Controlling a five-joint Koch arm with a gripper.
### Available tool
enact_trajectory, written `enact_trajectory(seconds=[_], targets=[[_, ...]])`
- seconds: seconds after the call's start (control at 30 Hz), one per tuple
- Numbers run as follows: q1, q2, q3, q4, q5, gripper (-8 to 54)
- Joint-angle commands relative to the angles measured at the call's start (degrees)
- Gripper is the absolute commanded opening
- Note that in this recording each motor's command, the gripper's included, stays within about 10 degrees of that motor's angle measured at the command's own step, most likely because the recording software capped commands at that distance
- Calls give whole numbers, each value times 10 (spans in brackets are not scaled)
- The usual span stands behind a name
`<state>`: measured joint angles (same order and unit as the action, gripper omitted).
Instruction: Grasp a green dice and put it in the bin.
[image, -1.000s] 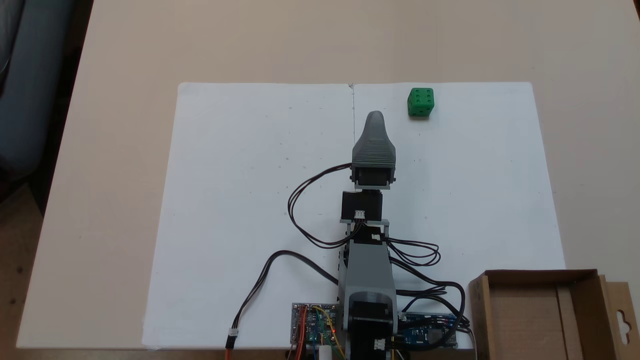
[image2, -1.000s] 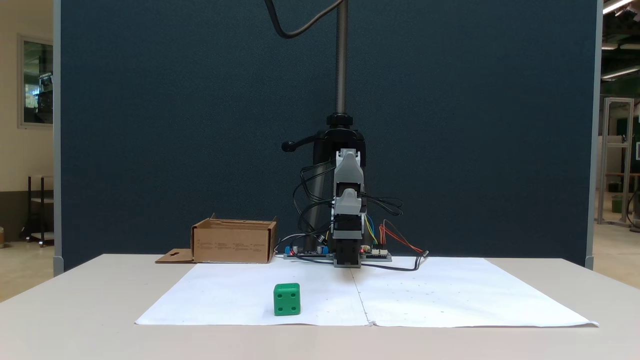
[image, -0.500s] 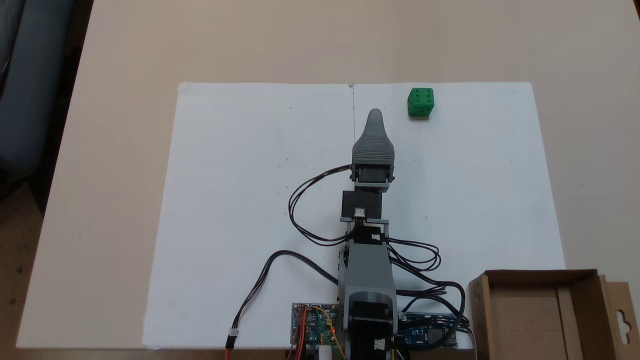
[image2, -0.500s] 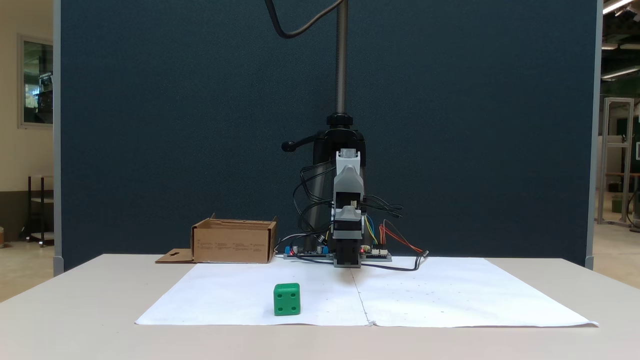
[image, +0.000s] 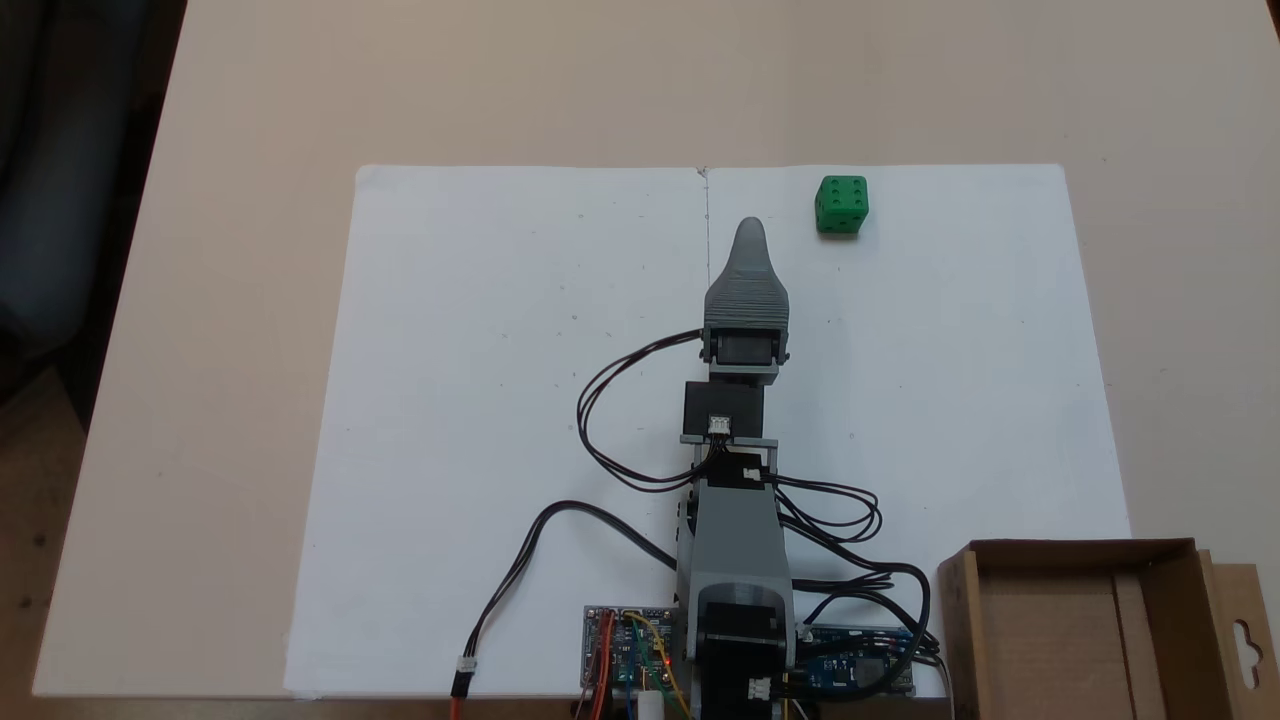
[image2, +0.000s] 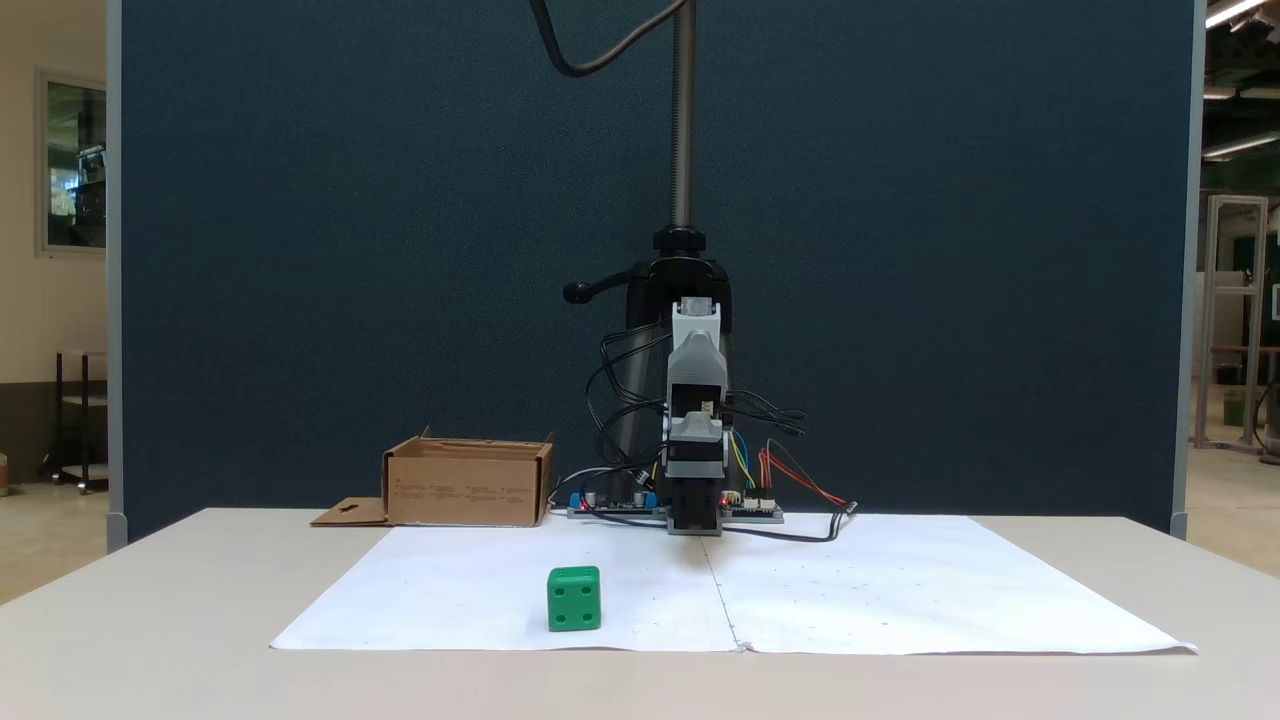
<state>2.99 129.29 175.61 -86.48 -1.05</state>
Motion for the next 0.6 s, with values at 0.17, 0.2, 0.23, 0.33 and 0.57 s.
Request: enact_trajectory(seconds=[0.17,0.2,0.23,0.33,0.57], targets=[[4,62,39,-11,-11,446],[4,62,39,-11,-11,445],[1,62,39,-11,-11,444],[-3,62,39,-13,-13,447],[-53,62,39,-13,-11,441]])
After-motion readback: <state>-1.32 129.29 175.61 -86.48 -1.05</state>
